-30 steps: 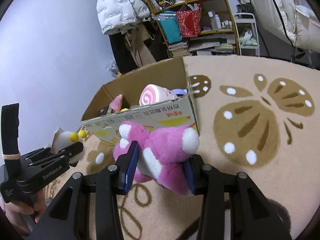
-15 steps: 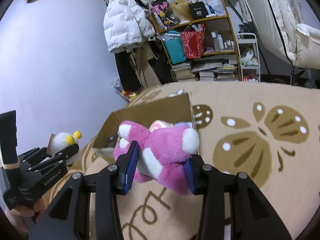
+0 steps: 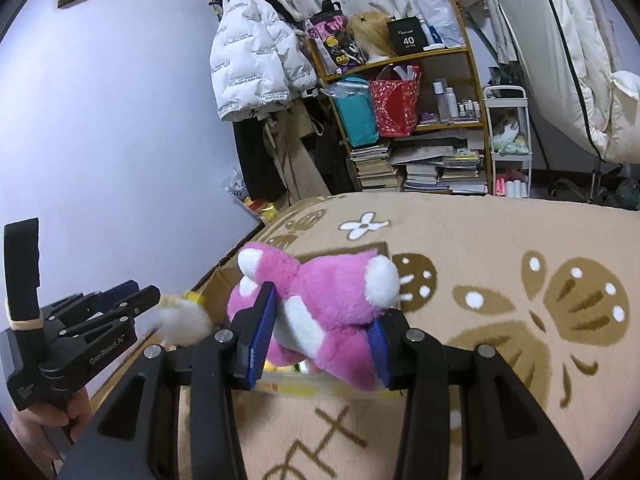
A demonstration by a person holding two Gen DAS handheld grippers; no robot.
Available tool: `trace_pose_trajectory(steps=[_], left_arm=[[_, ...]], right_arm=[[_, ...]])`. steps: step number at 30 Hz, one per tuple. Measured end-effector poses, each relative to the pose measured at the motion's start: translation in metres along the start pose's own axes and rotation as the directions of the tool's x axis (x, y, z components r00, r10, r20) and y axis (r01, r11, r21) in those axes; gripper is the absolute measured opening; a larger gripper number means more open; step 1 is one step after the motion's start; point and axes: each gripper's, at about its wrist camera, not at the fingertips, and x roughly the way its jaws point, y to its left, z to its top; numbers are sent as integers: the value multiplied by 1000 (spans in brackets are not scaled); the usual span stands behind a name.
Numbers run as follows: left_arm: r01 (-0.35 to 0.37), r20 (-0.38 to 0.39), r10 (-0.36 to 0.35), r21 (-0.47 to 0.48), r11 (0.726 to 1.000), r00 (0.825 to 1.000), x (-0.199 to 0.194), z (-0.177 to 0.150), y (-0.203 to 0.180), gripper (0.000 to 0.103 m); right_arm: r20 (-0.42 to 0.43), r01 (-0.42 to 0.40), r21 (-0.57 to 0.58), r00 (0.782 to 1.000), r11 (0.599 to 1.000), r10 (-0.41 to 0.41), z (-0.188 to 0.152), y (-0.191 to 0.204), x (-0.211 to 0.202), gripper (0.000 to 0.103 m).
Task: Organize soft objects
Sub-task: 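Lift the chick and pink bear into the cardboard box and open both tools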
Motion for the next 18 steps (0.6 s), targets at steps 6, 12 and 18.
trace_pose_trajectory(steps=[6, 12, 18], left_arm=[[63, -33, -66, -79, 995, 997, 24, 6, 13, 21], [30, -102, -39, -94, 995, 994, 53, -8, 10, 25], [-10, -141, 0, -70, 997, 990, 62, -14, 5, 78]], right_arm=[[-26, -31, 18, 999, 999, 32, 10, 0, 31, 47], [-61, -52, 56, 997, 997, 55, 6, -3, 56, 51], [-75, -41, 33, 996, 999, 43, 3, -3, 58, 79]])
